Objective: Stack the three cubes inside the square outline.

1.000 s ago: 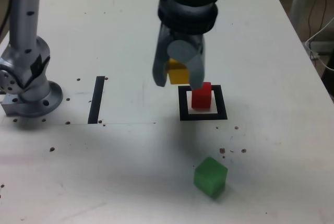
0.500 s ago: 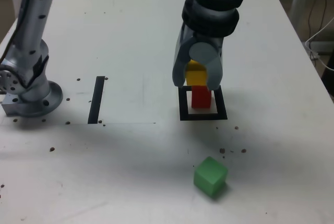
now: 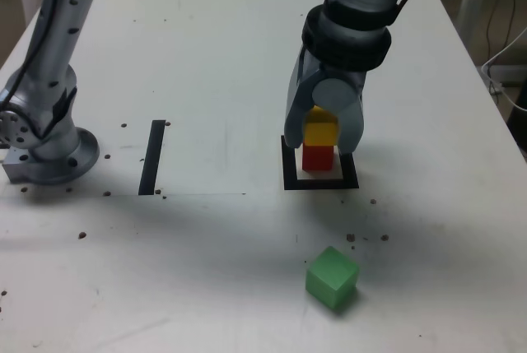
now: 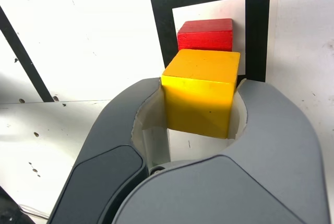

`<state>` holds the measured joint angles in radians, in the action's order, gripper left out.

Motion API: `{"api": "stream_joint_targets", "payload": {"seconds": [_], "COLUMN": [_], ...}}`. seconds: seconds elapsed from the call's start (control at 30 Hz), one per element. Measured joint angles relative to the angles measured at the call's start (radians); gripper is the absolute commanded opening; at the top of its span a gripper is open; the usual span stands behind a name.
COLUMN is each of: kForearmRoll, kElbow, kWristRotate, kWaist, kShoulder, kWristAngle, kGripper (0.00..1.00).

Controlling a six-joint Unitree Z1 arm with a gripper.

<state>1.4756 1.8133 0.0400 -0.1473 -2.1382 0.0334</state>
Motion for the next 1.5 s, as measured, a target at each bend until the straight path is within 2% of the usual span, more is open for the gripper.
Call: {"api": "stream_joint_targets", "payload": {"seconds": [0.73,0.77,0.8,0.97,1.03,1.33,1.5], "kForearmRoll": [-0.005,-0.006,-0.007,-0.018,-0.023,-0.025,-0.028], "kElbow": [-0.008,-0.009,-0.011,-0.019,-0.022,-0.031,-0.055], "kWristRotate": [-0.002,-0.002,-0.003,-0.019,-0.023,-0.026,-0.023], "kWaist": [0.012,0.013,0.013,0.019,0.019,0.019,0.021], "kShoulder": [-0.018,-0.019,-0.020,-0.024,-0.025,-0.028,-0.004], "kWristAngle": [-0.010,-0.010,-0.010,-0.011,-0.011,-0.010,0.020], "kGripper": [0.31,0.33,0.40,0.87,0.97,1.00,1.00]}}
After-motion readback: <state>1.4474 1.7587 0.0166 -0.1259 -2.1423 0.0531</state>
